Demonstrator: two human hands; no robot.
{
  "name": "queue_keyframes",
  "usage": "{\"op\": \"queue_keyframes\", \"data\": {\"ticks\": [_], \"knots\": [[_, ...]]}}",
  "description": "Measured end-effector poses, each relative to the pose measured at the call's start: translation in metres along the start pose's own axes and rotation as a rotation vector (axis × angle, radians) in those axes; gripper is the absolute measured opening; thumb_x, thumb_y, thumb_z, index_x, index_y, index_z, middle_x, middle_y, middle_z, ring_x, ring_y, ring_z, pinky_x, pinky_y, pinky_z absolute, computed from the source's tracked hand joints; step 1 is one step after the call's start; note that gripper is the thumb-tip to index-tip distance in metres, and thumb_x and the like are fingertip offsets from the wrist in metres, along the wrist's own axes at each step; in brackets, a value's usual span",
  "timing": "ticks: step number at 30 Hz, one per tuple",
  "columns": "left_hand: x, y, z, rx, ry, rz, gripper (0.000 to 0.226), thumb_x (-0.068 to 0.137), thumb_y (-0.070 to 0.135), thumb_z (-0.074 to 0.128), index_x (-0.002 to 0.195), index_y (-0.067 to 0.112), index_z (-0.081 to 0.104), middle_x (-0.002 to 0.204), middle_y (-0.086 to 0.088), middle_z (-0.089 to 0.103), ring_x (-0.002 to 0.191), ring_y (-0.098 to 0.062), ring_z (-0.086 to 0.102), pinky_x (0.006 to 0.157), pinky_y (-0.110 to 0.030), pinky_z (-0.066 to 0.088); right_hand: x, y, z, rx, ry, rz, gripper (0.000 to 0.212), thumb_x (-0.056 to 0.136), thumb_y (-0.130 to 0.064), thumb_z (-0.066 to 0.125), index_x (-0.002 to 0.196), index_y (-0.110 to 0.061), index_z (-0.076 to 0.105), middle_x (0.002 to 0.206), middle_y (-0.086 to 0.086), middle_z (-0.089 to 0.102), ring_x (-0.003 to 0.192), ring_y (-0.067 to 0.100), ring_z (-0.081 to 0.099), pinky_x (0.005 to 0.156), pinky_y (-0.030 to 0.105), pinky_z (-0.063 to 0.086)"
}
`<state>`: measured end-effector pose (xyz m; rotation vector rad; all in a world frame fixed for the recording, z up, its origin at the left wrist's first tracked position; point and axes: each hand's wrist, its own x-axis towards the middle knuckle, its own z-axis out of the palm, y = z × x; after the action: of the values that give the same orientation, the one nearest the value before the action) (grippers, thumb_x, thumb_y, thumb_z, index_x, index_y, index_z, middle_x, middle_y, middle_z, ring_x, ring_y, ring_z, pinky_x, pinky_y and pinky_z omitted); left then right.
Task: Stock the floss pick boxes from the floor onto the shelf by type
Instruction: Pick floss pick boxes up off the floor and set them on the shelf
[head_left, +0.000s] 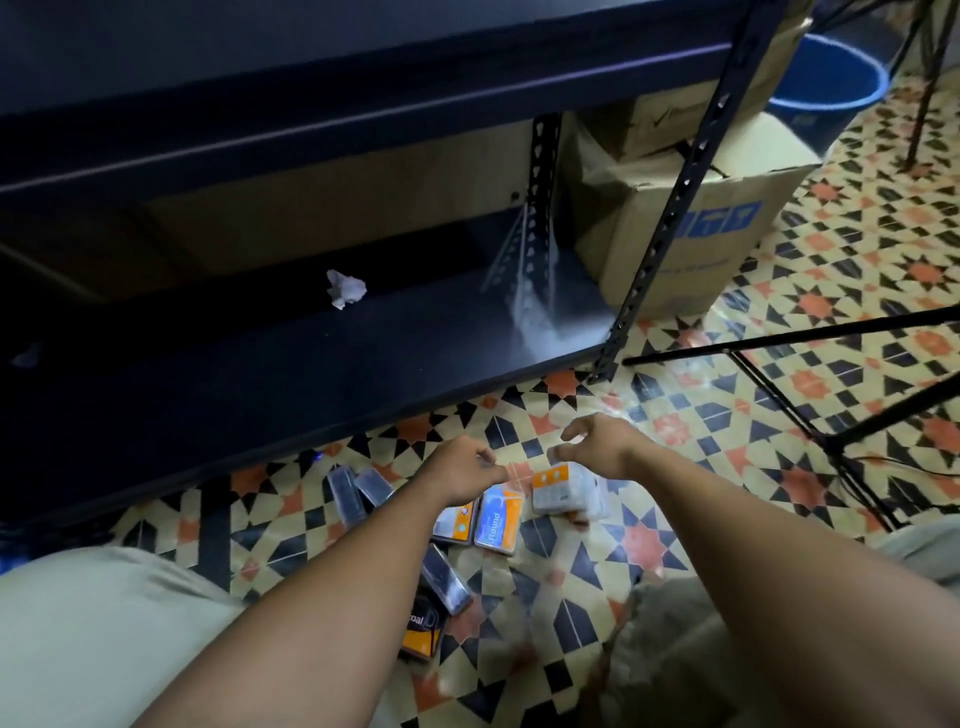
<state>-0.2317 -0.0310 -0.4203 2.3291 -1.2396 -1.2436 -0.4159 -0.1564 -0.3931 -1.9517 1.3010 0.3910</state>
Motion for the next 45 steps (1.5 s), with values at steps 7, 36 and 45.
{"op": "queue_keyframes", "data": {"ticks": [7, 36, 45], "knots": [[-0.058, 0.036, -0.076, 0.193, -0.014, 0.133, 0.043, 0.082, 0.05, 0.071, 0.115, 0.022, 0.069, 0.114, 0.004, 0.067, 0.102, -0.017, 0.063, 0.092, -0.032, 0.051, -0.047, -0.05, -0.038, -0.076, -0.042, -0.193, 0.02, 0.079, -0.053, 0.068, 0.086, -0.036, 0.076, 0.092, -0.008, 0.072, 0.088, 0.012, 0.065, 0.082, 0.032, 0.054], [-0.156, 0.136, -0.363, 0.149, 0.57, 0.408, 0.039, 0.081, 0.054, 0.073, 0.115, 0.035, 0.068, 0.099, 0.012, 0.066, 0.089, -0.006, 0.062, 0.08, -0.022, 0.045, -0.109, -0.264, -0.26, 0.113, 0.316, -0.788, 0.045, 0.081, -0.039, 0.079, 0.122, -0.031, 0.063, 0.085, -0.008, 0.072, 0.081, 0.006, 0.066, 0.083, 0.024, 0.048], [-0.067, 0.141, -0.4, 0.138, 0.773, 0.401, 0.027, 0.083, 0.045, 0.074, 0.1, 0.025, 0.073, 0.103, 0.005, 0.062, 0.096, -0.011, 0.061, 0.088, -0.026, 0.048, -0.026, -0.286, -0.298, 0.143, 0.514, -0.699, 0.035, 0.083, -0.039, 0.076, 0.116, -0.031, 0.067, 0.1, -0.006, 0.068, 0.093, 0.012, 0.065, 0.091, 0.03, 0.05]]}}
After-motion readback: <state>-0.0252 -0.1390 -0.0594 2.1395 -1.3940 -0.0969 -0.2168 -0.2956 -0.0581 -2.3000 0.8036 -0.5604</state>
